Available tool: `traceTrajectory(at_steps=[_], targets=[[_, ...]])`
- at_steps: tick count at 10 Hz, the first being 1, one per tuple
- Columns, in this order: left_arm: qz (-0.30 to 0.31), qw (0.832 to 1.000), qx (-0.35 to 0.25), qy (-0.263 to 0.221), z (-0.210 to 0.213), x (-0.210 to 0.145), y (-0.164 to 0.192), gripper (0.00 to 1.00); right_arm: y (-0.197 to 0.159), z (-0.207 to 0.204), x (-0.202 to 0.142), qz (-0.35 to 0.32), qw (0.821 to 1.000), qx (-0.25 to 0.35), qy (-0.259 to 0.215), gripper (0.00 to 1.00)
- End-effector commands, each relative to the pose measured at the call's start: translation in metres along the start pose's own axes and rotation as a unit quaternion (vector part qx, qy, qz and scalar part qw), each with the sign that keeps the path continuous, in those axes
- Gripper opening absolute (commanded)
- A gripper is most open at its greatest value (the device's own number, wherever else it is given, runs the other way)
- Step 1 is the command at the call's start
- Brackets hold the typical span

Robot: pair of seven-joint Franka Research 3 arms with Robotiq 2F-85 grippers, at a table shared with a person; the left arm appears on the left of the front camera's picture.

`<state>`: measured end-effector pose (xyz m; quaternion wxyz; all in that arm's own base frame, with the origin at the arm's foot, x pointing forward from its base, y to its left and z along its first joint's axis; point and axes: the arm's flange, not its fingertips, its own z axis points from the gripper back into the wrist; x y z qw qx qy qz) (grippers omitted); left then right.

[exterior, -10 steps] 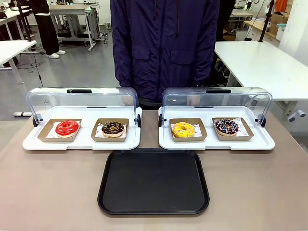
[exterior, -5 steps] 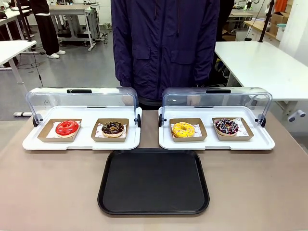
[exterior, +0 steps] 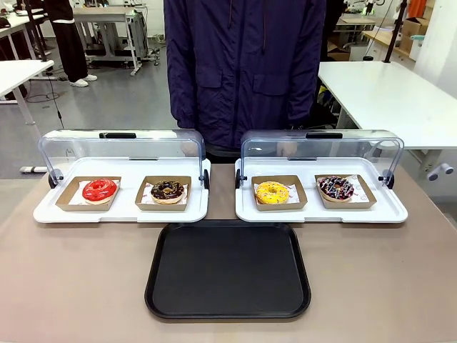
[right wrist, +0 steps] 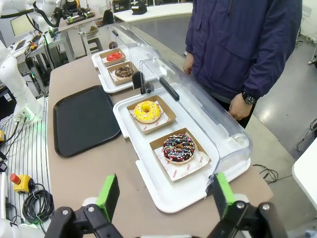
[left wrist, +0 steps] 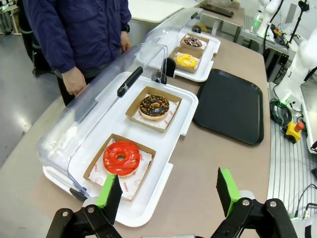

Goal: Move the fourth donut from the left to the tray.
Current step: Pick up the Paper togo box containing the Donut indicated by the person and place it on the Handle tray.

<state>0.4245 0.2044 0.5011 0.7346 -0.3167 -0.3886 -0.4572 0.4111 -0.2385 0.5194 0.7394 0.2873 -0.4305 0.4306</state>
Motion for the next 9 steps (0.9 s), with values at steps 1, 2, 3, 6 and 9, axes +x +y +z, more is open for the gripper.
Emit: traceTrajectory(at_steps=[1, 2, 3, 6, 9], targets=[[0.001, 1.000, -0.003, 0.005, 0.0001, 0.0005, -0.0006, 1.00, -0.0001, 0.0000, 0.0009, 0.003, 1.000, 0.002, -0.003, 1.00], [0.001, 1.000, -0.003, 0.005, 0.0001, 0.0005, -0.0006, 1.00, -0.0001, 0.0000, 0.0009, 0.003, 1.000, 0.002, -0.003, 1.00], [0.001, 1.000, -0.003, 0.005, 0.0001, 0.0005, -0.0006, 1.00, -0.0001, 0.0000, 0.0009, 0.003, 1.000, 0.002, -0.003, 1.00], [0.001, 1.000, -0.003, 0.005, 0.0001, 0.0005, -0.0006, 1.00, -0.0001, 0.0000, 0.0009, 0.003, 1.000, 0.002, -0.003, 1.00], [0.001, 1.000, -0.003, 0.005, 0.0001, 0.0005, -0.0006, 1.00, -0.0001, 0.0000, 0.0009, 0.003, 1.000, 0.002, -0.003, 1.00]])
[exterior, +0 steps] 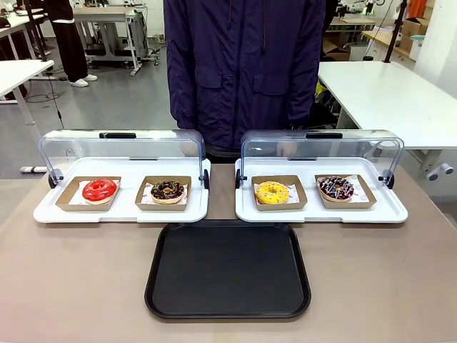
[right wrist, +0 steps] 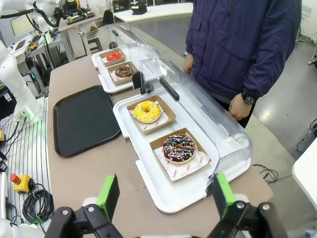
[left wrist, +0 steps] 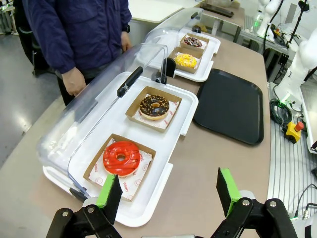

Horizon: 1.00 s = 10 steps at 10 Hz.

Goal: Move the fourth donut from the left to the tray.
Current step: Pick up the Paper togo box containing the Donut indicated by the person and place it on the Handle tray.

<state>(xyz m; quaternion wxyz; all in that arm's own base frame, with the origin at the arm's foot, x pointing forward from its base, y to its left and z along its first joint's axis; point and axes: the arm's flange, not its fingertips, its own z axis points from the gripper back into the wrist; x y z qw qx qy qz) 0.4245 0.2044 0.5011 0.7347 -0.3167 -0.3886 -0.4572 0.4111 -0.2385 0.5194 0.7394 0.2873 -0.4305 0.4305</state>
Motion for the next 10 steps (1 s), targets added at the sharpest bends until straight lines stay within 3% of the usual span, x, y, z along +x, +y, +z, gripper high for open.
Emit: traceTrajectory(at_steps=[1, 10], targets=[[0.001, 1.000, -0.003, 0.005, 0.0001, 0.0005, -0.0006, 1.00, -0.0001, 0.0000, 0.0010, 0.003, 1.000, 0.003, -0.003, 1.00], [0.001, 1.000, -0.003, 0.005, 0.0001, 0.0005, -0.0006, 1.00, -0.0001, 0.0000, 0.0010, 0.003, 1.000, 0.003, -0.003, 1.00]])
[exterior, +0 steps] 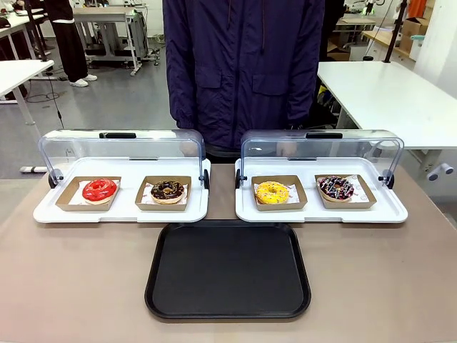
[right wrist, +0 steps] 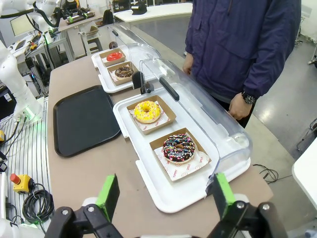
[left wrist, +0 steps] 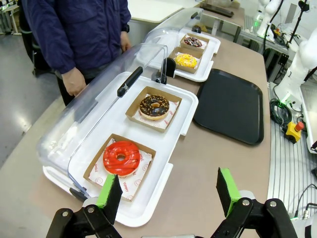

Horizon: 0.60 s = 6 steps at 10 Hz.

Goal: Move the fourth donut from the left to the tray.
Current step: Pick up the Paper togo box containing the Donut indicated by the person and place it on the Handle tray.

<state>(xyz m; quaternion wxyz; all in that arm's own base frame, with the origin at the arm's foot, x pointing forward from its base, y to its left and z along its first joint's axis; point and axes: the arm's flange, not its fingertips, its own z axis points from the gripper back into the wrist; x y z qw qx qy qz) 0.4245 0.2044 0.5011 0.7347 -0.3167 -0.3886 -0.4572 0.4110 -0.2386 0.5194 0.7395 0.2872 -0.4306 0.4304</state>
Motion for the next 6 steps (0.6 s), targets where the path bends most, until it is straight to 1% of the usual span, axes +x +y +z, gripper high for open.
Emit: traceTrajectory(at_steps=[1, 6], targets=[[0.001, 1.000, -0.003, 0.005, 0.0001, 0.0005, -0.0006, 1.00, -0.0001, -0.0001, 0.0010, 0.003, 1.000, 0.003, -0.003, 1.00], [0.001, 1.000, -0.003, 0.005, 0.0001, 0.0005, -0.0006, 1.00, -0.0001, -0.0001, 0.0010, 0.003, 1.000, 0.003, -0.003, 1.00]])
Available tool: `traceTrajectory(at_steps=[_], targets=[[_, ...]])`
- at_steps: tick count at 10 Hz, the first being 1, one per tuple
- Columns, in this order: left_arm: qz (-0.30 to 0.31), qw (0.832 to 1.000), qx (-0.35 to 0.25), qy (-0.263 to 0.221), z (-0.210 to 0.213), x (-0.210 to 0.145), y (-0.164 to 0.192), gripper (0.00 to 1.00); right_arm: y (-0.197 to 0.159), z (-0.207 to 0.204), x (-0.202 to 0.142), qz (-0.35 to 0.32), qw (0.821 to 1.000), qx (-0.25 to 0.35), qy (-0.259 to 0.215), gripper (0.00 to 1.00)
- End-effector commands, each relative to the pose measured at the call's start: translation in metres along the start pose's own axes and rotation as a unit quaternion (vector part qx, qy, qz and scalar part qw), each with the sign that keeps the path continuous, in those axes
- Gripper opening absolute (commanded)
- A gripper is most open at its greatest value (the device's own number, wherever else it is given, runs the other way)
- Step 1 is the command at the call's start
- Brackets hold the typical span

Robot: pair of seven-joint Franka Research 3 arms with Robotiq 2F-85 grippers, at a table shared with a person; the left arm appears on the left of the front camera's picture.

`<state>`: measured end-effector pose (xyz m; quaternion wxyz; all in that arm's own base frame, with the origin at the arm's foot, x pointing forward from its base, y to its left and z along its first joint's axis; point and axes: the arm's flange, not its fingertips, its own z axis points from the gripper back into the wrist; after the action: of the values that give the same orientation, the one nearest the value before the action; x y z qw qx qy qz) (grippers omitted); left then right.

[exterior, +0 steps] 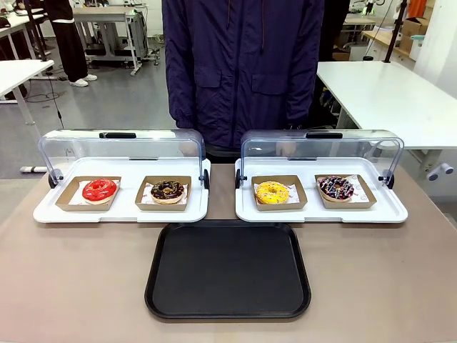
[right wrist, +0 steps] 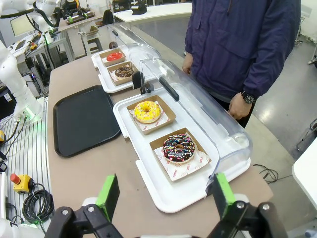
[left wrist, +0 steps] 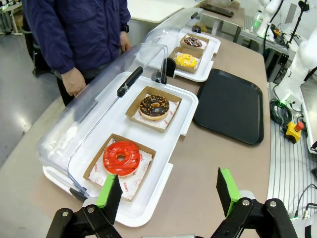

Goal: Move the fourth donut from the left to the tray.
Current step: Pick up the Paper togo box containing the Donut indicated by the person and place it on the Handle tray.

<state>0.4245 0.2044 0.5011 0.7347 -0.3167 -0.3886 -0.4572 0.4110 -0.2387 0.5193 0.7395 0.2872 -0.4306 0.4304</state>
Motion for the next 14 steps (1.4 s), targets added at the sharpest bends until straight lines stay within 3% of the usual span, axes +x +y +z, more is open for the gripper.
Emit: traceTrajectory(at_steps=[1, 14], targets=[[0.001, 1.000, -0.003, 0.005, 0.0001, 0.0005, -0.0006, 1.00, -0.0001, -0.0002, 0.0011, 0.003, 1.000, 0.003, -0.003, 1.00], [0.001, 1.000, -0.003, 0.005, 0.0001, 0.0005, -0.0006, 1.00, -0.0001, -0.0002, 0.0011, 0.003, 1.000, 0.003, -0.003, 1.00]])
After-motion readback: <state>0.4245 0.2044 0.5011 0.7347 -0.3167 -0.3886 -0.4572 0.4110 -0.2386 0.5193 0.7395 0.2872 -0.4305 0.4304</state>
